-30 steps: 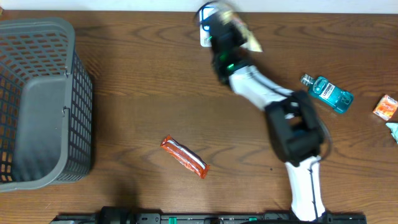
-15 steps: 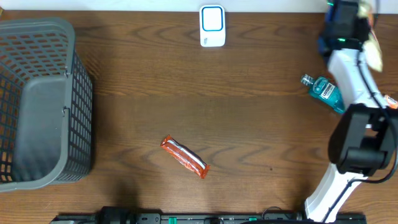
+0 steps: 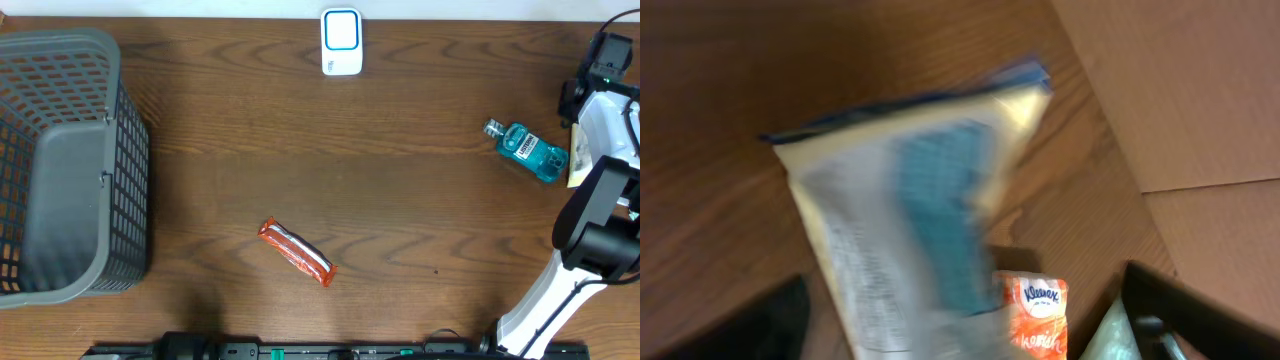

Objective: Scan the item barcode
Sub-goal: 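Carry the snack bag to the right table edge and release it, then move the right gripper left and down onto the orange snack bar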

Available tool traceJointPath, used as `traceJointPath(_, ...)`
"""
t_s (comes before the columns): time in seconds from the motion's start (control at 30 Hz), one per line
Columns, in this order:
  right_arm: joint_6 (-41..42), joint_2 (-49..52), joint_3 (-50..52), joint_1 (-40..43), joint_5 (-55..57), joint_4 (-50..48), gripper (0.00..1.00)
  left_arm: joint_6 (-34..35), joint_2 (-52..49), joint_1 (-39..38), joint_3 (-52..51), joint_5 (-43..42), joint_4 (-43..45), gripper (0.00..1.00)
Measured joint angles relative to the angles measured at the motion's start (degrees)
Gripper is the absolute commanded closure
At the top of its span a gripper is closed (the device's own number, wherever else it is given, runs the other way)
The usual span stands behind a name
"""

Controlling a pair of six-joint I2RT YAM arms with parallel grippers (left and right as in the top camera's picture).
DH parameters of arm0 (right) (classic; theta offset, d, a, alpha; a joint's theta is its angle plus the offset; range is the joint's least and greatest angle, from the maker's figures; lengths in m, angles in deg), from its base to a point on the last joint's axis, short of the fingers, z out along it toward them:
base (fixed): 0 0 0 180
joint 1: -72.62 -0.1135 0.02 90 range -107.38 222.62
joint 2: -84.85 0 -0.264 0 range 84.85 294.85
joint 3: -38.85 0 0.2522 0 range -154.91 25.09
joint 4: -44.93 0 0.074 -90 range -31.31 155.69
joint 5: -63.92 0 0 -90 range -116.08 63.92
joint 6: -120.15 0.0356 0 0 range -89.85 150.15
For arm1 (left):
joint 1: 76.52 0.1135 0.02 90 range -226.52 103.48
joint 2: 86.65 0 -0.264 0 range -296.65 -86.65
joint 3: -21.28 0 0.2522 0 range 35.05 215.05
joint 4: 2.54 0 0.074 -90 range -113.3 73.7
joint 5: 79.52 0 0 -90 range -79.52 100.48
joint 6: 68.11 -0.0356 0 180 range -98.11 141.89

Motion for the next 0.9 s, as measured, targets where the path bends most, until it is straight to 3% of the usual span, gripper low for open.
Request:
traceJointPath(0.23,4.2,-12.4,0.0,-2.4,-4.4,1.3,0.01,0.0,0.0,0.0,0.0,0.0,0.0,0.01)
traceJointPath(0.47,6.1,-25.8,-1.5,-10.9,-34.2,6.2,0.01,0.0,0.0,0.0,0.0,0.0,0.0,0.01)
traceJointPath(0.57,6.4,-26.0,-1.6,-15.6,-53.3,9.8,0.01,0.0,0.0,0.0,0.0,0.0,0.0,0.01)
traceJointPath(0.7,6.7,-23.3,-1.2,-23.4,-70.2,16.0,0.01,0.0,0.0,0.0,0.0,0.0,0.0,0.01)
traceJointPath(0.9,6.5,-17.8,-0.5,-38.4,-78.6,23.3,0.01,0.0,0.0,0.0,0.0,0.0,0.0,0.01)
